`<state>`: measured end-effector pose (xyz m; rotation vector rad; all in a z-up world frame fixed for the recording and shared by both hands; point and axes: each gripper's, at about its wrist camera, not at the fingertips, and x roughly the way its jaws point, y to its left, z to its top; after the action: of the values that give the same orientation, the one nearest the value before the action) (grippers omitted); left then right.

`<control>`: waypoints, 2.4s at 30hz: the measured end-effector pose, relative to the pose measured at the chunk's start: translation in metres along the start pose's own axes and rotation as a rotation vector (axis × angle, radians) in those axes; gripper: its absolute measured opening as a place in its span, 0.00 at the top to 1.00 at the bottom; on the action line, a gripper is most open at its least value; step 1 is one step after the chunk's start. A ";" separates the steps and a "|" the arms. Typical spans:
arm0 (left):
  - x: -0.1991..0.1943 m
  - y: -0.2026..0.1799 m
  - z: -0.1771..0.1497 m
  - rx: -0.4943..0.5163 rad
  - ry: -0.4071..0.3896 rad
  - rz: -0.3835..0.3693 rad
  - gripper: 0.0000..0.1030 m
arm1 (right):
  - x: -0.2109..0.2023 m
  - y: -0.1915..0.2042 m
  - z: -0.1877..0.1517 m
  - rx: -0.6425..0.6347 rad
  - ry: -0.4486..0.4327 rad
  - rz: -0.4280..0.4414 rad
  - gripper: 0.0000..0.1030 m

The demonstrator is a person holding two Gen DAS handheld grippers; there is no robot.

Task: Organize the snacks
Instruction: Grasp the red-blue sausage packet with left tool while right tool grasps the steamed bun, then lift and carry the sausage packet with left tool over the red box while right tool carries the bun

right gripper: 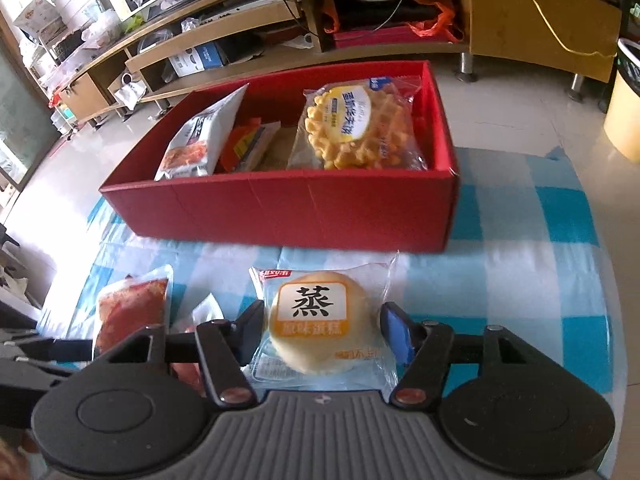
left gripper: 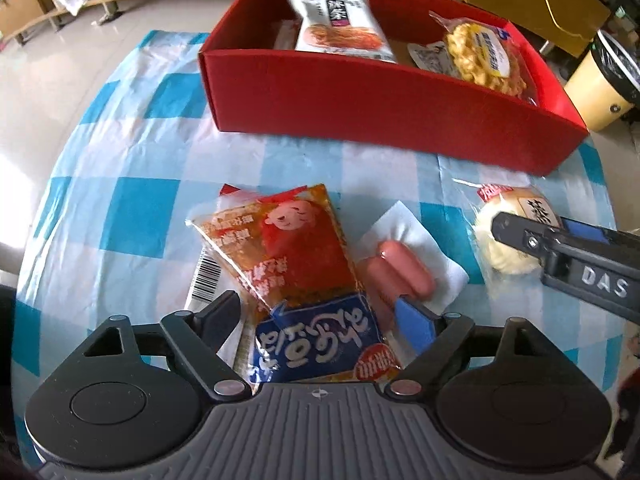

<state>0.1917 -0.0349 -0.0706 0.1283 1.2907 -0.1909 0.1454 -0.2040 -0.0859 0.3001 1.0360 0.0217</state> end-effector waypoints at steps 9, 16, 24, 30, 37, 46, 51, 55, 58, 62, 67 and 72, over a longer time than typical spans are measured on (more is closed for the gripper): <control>-0.013 -0.001 -0.009 0.000 -0.011 -0.006 0.41 | -0.042 -0.006 -0.017 0.011 -0.023 0.020 0.43; -0.029 0.007 -0.031 -0.028 -0.018 -0.038 0.42 | -0.068 0.002 -0.035 0.009 -0.038 0.058 0.43; -0.040 0.004 -0.040 -0.018 -0.038 -0.037 0.42 | -0.074 0.004 -0.051 0.013 -0.034 0.064 0.43; -0.046 0.002 -0.043 -0.003 -0.055 -0.036 0.42 | -0.082 0.003 -0.057 0.017 -0.049 0.058 0.43; -0.057 0.003 -0.047 -0.004 -0.083 -0.035 0.42 | -0.086 0.011 -0.067 -0.004 -0.048 0.047 0.43; -0.067 0.001 -0.056 0.010 -0.107 -0.032 0.42 | -0.093 0.017 -0.077 -0.005 -0.058 0.064 0.43; -0.072 -0.001 -0.059 0.022 -0.120 -0.030 0.42 | -0.098 0.016 -0.078 0.006 -0.072 0.074 0.43; -0.076 -0.003 -0.062 0.031 -0.133 -0.024 0.42 | -0.101 0.017 -0.080 0.008 -0.082 0.077 0.43; -0.080 -0.003 -0.064 0.032 -0.147 -0.023 0.42 | -0.104 0.017 -0.081 0.009 -0.091 0.077 0.43; -0.085 -0.004 -0.064 0.038 -0.170 -0.012 0.42 | -0.109 0.017 -0.081 0.010 -0.107 0.076 0.43; -0.089 -0.006 -0.064 0.046 -0.191 -0.002 0.42 | -0.114 0.015 -0.079 0.018 -0.126 0.074 0.43; -0.091 -0.006 -0.062 0.046 -0.203 0.004 0.41 | -0.119 0.011 -0.075 0.027 -0.156 0.077 0.43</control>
<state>0.1080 -0.0216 -0.0001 0.1470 1.0845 -0.2239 0.0222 -0.1943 -0.0177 0.3606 0.8702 0.0525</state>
